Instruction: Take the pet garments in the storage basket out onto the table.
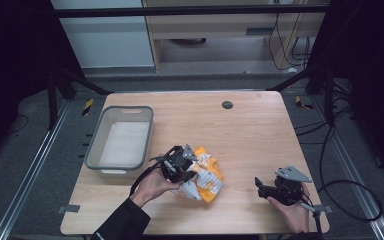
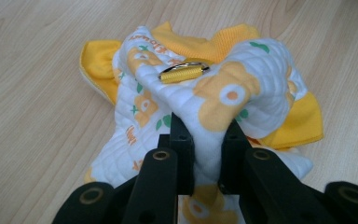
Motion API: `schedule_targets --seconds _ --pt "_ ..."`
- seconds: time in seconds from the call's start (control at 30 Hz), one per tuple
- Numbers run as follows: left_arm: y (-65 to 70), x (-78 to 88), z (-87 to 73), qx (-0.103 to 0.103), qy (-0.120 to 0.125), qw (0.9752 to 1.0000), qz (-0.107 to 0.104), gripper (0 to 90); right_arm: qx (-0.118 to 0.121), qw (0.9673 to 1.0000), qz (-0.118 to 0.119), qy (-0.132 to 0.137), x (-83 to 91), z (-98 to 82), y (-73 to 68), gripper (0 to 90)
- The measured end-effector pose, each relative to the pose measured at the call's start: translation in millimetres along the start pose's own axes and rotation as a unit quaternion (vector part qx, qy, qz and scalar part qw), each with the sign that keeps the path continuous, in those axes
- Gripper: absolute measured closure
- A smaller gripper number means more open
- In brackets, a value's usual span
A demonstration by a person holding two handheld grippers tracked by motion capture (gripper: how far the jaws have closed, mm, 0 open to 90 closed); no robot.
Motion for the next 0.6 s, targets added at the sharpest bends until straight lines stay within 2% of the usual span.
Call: schedule_targets --seconds 0.23,0.4,0.6 --pt "2.5 -6.6 -1.5 -0.003 -0.005 1.0 -0.004 78.9 -0.001 1.0 0.001 -0.002 -0.4 -0.5 -0.8 8.0" --pt "5.0 -13.9 -4.0 -0.01 -0.014 0.9998 -0.005 73.3 -0.001 1.0 0.003 -0.002 -0.6 -0.7 -1.2 8.0" --pt "4.0 -16.0 -6.2 -0.008 -0.016 0.9998 -0.008 66.3 0.0 1.0 0.002 -0.003 -1.0 -1.2 -0.4 7.8"
Point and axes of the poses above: each handheld gripper's, and its own axes: x roughly backward along the jaws, z roughly out of its top, y roughly to its right, the point moved 9 cm from there along -x, roughly forward along the jaws, and after that the axes turned 7 degrees about -y, right-handed, at the moved point
